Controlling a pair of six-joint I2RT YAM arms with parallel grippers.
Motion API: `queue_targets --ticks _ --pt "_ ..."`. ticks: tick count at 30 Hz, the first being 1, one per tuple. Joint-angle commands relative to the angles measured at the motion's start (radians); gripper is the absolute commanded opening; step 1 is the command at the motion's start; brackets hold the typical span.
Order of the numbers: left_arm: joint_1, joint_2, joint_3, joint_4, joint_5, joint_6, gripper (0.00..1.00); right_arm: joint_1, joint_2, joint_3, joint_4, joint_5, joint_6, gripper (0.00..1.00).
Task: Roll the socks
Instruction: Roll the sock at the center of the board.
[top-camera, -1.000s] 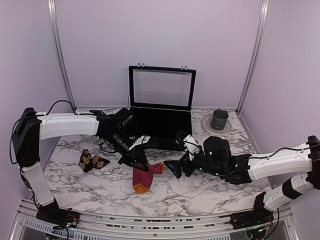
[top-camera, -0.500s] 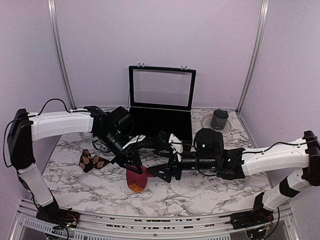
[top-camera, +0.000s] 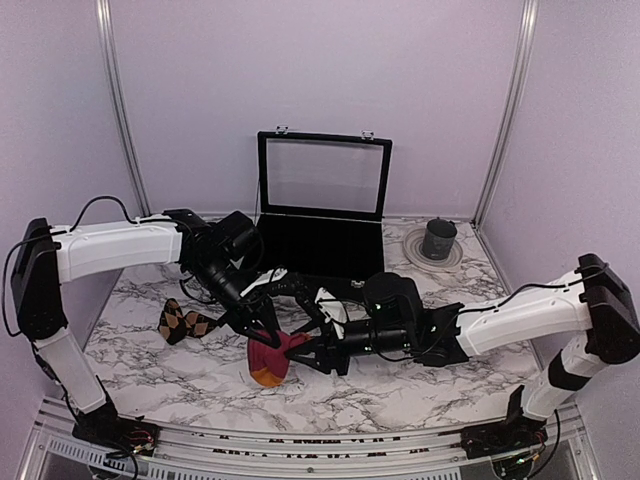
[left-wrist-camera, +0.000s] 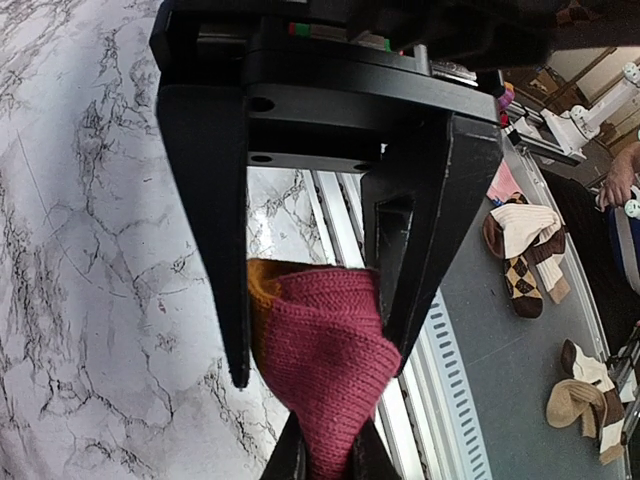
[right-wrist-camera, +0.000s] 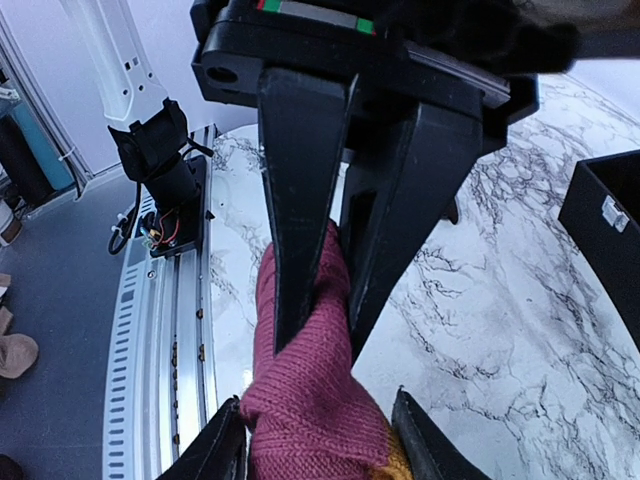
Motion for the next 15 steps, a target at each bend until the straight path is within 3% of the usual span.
queue_targets --ticks 1,4,6,13,14,15 --pt "0.004 -0.03 0.028 -0.038 0.013 0.007 0.0 0.007 0.02 0.043 0.004 0.053 0.057 0.35" --pt "0.004 -0.031 0.029 -0.032 0.008 0.003 0.02 0.008 0.035 0.052 0.018 0.073 0.08 0.19" --pt "0.004 -0.041 0.026 -0.013 -0.01 -0.011 0.09 0.008 0.048 0.057 0.027 0.078 0.095 0.02" --pt "0.005 -0.141 -0.02 0.126 -0.105 -0.101 0.23 0.008 0.059 0.054 0.084 0.092 0.159 0.0" --pt "0.006 -0.151 -0.022 0.132 -0.108 -0.108 0.35 0.008 0.059 0.055 0.097 0.086 0.166 0.0" --pt "0.006 -0.158 -0.023 0.134 -0.109 -0.114 0.7 0.008 0.06 0.054 0.112 0.08 0.174 0.0"
